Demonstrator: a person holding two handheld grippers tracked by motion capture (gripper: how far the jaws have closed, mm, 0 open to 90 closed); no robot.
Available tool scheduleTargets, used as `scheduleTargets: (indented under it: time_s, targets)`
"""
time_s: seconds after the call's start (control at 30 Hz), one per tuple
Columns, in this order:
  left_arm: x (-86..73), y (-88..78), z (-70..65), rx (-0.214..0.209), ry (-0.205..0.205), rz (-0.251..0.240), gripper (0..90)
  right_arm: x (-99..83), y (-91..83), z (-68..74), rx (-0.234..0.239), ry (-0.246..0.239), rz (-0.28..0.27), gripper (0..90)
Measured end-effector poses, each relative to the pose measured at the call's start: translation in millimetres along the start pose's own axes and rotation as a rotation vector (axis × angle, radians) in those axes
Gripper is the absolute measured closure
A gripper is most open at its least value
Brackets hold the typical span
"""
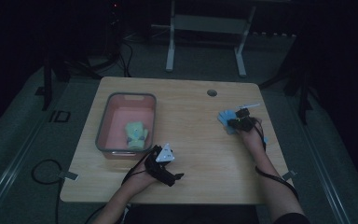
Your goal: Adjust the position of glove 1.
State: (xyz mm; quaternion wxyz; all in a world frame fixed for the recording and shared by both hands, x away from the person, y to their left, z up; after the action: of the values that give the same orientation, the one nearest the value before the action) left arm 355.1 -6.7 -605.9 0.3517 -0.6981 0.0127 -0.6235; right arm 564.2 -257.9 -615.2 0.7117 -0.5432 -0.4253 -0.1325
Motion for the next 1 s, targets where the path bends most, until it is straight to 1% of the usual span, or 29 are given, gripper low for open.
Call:
scheduleTargets:
  time_s: [0.03,0.1,0.17,0.23,0.3,0.37,0.43,0.47,0.5,0.57,0.6,0.67,0.7,0.77,0.8,0.87,0.9,0.93,1.0]
  targets:
    - [-0.3,0.2,-0.4,-0.001,-0.002,-0.001,2.0,0.5,-2.2,0.2,-0.006,0.003,0.003,83.1]
    - [-1.5,0.4,-1.0,0.0,0.005,0.004,2.0,3.2,-8.6,3.7,0.002,0.029,-0.003,83.7]
    - [-2.7,0.8,-1.5,0.002,0.011,0.01,2.0,8.5,-18.2,10.0,0.012,0.047,-0.031,84.0]
    - [-3.5,1.1,-1.6,0.002,0.012,0.013,2.0,13.5,-29.0,20.3,0.022,0.042,-0.055,84.0]
    - [-4.1,1.2,-1.2,0.004,0.009,0.012,2.0,16.2,-39.4,33.8,0.031,0.031,-0.065,84.1]
    - [-4.5,1.2,-0.3,0.009,0.01,0.009,2.0,17.8,-48.5,46.7,0.024,0.003,-0.073,84.3]
    - [-5.3,0.7,0.2,0.012,0.007,0.01,2.0,19.4,-57.6,60.1,0.04,0.003,-0.085,84.3]
    - [-5.7,0.4,0.4,0.015,0.008,0.012,2.0,20.0,-62.2,66.0,0.036,0.005,-0.093,84.3]
    - [-6.0,0.2,0.2,0.014,0.005,0.01,2.0,20.5,-66.1,71.9,0.036,-0.006,-0.099,84.3]
    - [-6.7,0.2,-1.3,0.008,-0.002,0.007,2.0,20.1,-73.6,82.8,0.018,-0.005,-0.11,84.3]
    - [-7.4,0.3,-1.6,0.009,0.001,0.012,2.0,19.4,-76.5,88.4,0.011,-0.018,-0.113,84.3]
    - [-8.5,0.5,-1.3,0.025,0.013,0.019,2.0,16.5,-81.3,98.9,0.004,-0.006,-0.12,84.3]
    - [-8.6,0.5,-1.3,0.029,0.014,0.02,2.0,14.5,-82.9,103.7,-0.003,-0.009,-0.122,84.3]
    - [-8.3,0.1,-1.2,0.032,0.014,0.021,2.0,10.1,-85.5,113.8,0.01,0.021,-0.127,84.4]
    - [-8.4,-0.1,-1.0,0.035,0.014,0.022,2.0,7.5,-86.1,117.6,0.0,0.019,-0.126,84.4]
    - [-8.3,-0.6,-0.7,0.037,0.015,0.021,2.0,2.8,-87.2,126.9,0.003,0.045,-0.133,84.4]
    - [-8.3,-0.7,-0.5,0.038,0.015,0.02,2.0,0.4,-86.6,131.3,0.005,0.052,-0.133,84.4]
    - [-8.3,-0.7,-0.3,0.038,0.016,0.018,2.0,-1.0,-85.2,136.5,0.017,0.058,-0.143,84.3]
    - [-8.3,-0.4,-0.1,0.035,0.012,0.013,2.0,-7.4,-79.8,146.7,0.022,0.061,-0.133,84.3]
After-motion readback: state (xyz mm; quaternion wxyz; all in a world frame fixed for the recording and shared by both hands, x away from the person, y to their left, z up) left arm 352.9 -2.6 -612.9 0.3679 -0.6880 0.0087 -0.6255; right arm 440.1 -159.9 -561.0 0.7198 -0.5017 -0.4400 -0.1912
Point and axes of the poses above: each handheld gripper's, and its own axes: y roughly forward along the jaws, x roughly out of its top, z roughly to its left, the point moved 10 cm from there along y, roughly forward along the jaws, and after that the axes turned 8 degrees about -z, right-handed, at the moved point
